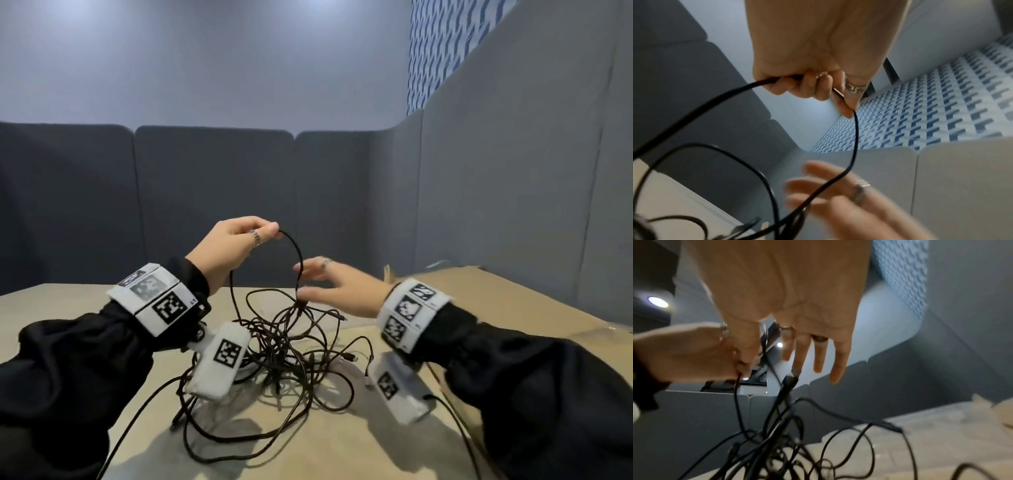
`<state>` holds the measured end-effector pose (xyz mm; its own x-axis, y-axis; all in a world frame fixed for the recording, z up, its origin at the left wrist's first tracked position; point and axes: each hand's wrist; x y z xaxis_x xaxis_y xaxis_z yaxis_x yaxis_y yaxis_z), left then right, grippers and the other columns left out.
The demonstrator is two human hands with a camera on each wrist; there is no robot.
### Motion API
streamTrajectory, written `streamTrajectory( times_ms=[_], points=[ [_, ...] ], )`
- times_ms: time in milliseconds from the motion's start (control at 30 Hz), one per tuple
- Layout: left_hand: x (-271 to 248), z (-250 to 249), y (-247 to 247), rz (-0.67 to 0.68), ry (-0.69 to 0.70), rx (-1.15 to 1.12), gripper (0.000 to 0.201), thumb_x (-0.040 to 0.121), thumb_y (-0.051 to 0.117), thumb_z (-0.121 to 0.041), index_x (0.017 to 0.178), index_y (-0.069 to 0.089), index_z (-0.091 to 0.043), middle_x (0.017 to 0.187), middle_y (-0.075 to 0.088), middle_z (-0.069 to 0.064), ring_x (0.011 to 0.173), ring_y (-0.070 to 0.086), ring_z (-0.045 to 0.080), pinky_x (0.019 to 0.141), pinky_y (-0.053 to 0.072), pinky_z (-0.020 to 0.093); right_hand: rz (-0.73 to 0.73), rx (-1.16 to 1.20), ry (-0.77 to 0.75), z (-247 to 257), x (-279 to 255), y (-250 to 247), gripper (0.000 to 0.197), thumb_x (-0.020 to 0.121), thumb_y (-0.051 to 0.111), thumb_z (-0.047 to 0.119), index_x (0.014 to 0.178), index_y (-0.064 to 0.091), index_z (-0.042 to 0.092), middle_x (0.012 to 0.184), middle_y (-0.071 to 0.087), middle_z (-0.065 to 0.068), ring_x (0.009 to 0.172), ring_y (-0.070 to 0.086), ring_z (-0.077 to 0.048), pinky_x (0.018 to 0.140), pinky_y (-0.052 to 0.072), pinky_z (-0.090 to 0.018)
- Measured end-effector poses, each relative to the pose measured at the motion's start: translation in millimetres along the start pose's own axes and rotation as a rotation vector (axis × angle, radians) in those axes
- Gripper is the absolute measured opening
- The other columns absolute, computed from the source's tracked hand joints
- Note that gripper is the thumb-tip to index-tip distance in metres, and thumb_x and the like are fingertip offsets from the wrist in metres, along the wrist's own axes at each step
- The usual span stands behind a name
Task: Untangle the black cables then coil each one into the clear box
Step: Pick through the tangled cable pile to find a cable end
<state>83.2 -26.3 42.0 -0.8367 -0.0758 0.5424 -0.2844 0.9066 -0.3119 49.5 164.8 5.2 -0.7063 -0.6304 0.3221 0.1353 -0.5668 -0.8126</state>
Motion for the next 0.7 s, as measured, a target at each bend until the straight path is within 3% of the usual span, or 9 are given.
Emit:
streamTrajectory(
  times_ms=[100,167,233,300,367,467,533,600,700],
  points=[
    [5,-11,-3,-0.005,-0.059,-0.287,0.02,0.093,0.055,-0.034,0.086,0.066,-0.019,0.06,0.03,-0.008,0.048,0.026,0.006,0.054,0.017,0.025,0.131,-0.14,0.077,-3,13,26,0.026,0.091,0.058,0.036,0.107,0.064,0.017,0.109,0.066,0.002,0.106,0.06,-0.016,0.096,0.045,-0.03],
    [10,-15,-12,-0.04,-0.083,-0.449,0.019,0.094,0.052,-0.033,0.083,0.061,-0.02,0.055,0.026,-0.01,0.045,0.022,0.005,0.053,0.018,0.023,0.14,-0.275,0.162,-12,12,31,0.029,0.093,0.053,0.036,0.102,0.063,0.01,0.1,0.067,-0.005,0.095,0.058,-0.021,0.078,0.044,-0.027],
    [13,-14,-23,-0.096,-0.109,-0.571,0.022,0.096,0.05,-0.032,0.077,0.056,-0.022,0.052,0.026,-0.011,0.045,0.023,0.005,0.052,0.024,0.021,0.108,-0.363,0.261,-24,7,23,0.031,0.095,0.047,0.043,0.094,0.059,0.014,0.08,0.059,0.002,0.084,0.05,-0.016,0.063,0.036,-0.02],
    [15,-7,-35,-0.174,-0.149,-0.654,0.026,0.097,0.047,-0.03,0.072,0.051,-0.022,0.05,0.027,-0.01,0.042,0.025,0.005,0.055,0.028,0.021,0.071,-0.363,0.308,-41,4,9,0.037,0.091,0.05,0.05,0.094,0.065,0.017,0.081,0.056,0.006,0.09,0.05,-0.015,0.077,0.041,-0.022],
    [17,6,-45,-0.273,-0.202,-0.659,0.03,0.098,0.043,-0.028,0.069,0.047,-0.023,0.05,0.028,-0.01,0.038,0.028,0.005,0.058,0.03,0.021,-0.006,-0.365,0.262,-51,1,-3,0.03,0.088,0.055,0.047,0.096,0.072,0.023,0.108,0.056,0.005,0.109,0.043,-0.018,0.1,0.036,-0.036],
    [20,24,-54,-0.376,-0.221,-0.257,0.028,0.1,0.039,-0.026,0.075,0.05,-0.019,0.065,0.048,-0.001,0.046,0.046,0.008,0.06,0.036,0.026,-0.252,-0.283,0.078,-41,-6,-15,0.026,0.093,0.051,0.038,0.075,0.068,0.03,0.104,0.054,0.007,0.107,0.04,-0.013,0.095,0.036,-0.035],
    [21,31,-55,-0.391,-0.17,0.275,0.018,0.097,0.044,-0.024,0.103,0.058,-0.014,0.107,0.056,0.012,0.094,0.058,0.023,0.084,0.042,0.037,-0.336,-0.159,-0.002,-25,-8,-22,0.035,0.097,0.046,0.033,0.065,0.059,0.027,0.077,0.056,0.01,0.082,0.051,-0.007,0.078,0.038,-0.025],
    [15,19,-43,-0.403,0.015,0.579,0.04,0.093,0.046,-0.028,0.132,0.045,-0.019,0.139,0.04,0.01,0.129,0.036,0.027,0.106,0.025,0.043,-0.323,-0.162,-0.035,-8,-6,-25,0.038,0.099,0.043,0.031,0.065,0.057,0.021,0.06,0.052,0.012,0.061,0.051,0.002,0.062,0.034,-0.013],
    [2,-17,-9,-0.2,0.426,0.66,0.067,0.084,0.036,-0.052,0.145,0.028,-0.025,0.148,0.036,-0.002,0.138,0.027,0.015,0.112,0.013,0.043,-0.266,-0.166,-0.08,11,3,-20,0.036,0.101,0.038,0.03,0.068,0.048,0.019,0.058,0.059,0.008,0.056,0.054,0.003,0.057,0.038,-0.008]
  ],
)
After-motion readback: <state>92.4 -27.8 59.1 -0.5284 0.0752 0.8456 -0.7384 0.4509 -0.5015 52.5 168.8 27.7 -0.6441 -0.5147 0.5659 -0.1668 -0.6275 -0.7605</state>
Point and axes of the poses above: each hand's wrist, its own x-axis towards the middle knuckle, its own y-axis out of the palm, z = x × y
